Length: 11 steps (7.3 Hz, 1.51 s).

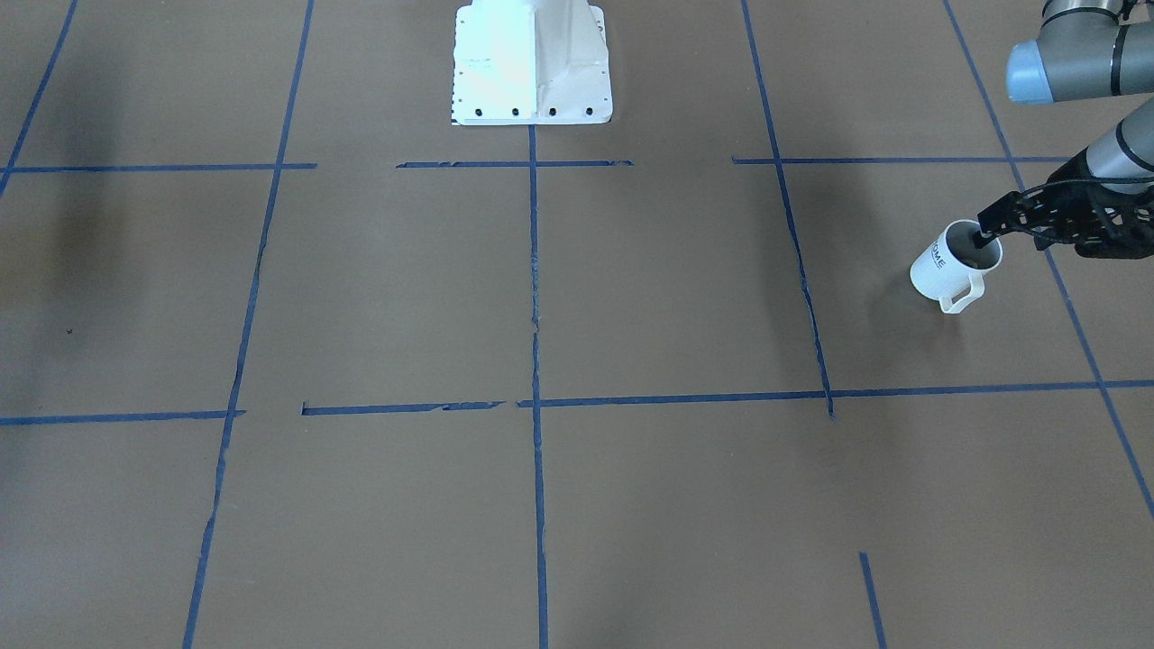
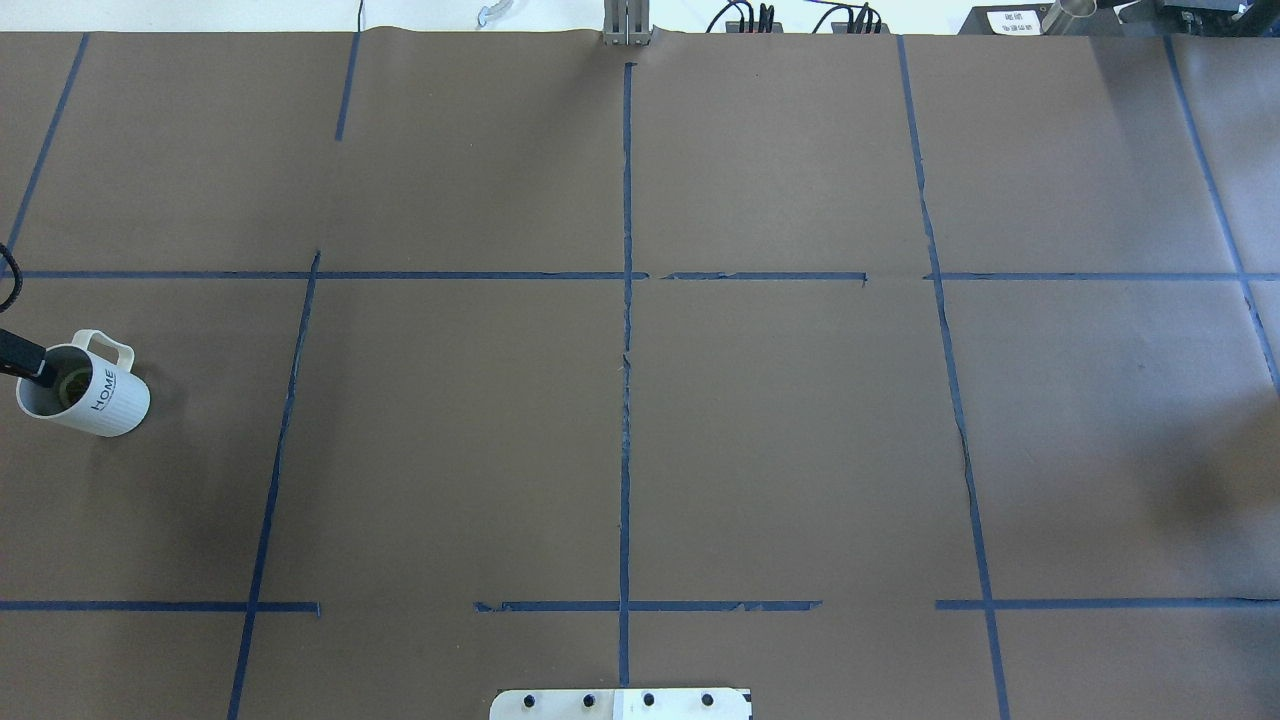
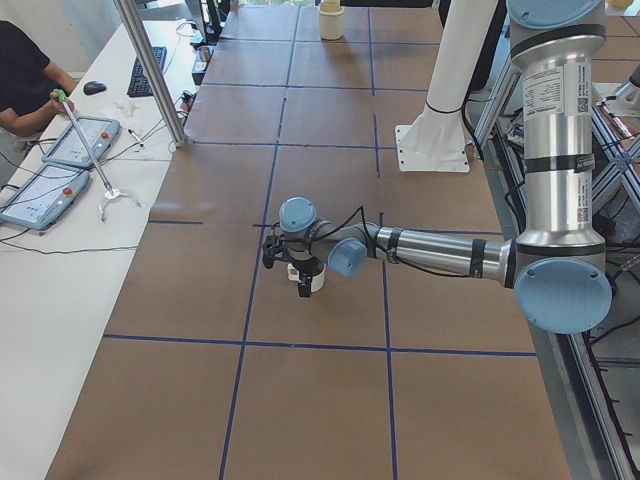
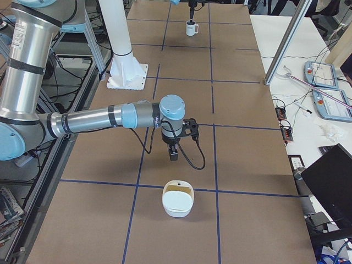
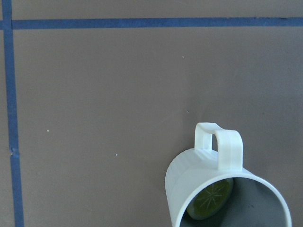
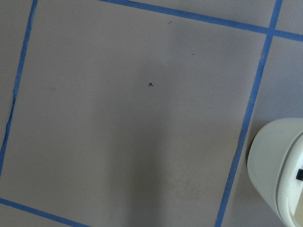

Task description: Left arm hands cup to right arm to dump lemon

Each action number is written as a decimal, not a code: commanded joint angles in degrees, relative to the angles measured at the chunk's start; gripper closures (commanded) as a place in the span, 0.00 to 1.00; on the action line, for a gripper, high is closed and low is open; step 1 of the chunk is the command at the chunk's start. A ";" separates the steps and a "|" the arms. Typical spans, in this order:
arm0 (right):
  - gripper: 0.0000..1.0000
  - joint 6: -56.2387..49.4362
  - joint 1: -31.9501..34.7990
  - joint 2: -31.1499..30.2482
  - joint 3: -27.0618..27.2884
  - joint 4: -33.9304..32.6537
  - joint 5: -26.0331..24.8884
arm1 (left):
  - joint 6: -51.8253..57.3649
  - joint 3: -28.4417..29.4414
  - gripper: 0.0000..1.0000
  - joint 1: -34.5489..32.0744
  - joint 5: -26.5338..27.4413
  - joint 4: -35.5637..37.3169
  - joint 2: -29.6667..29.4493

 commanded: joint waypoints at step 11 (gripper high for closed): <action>0.00 39.88 -25.49 29.90 5.57 8.21 -25.36 | -15.44 -11.19 1.00 3.78 0.38 28.88 -25.38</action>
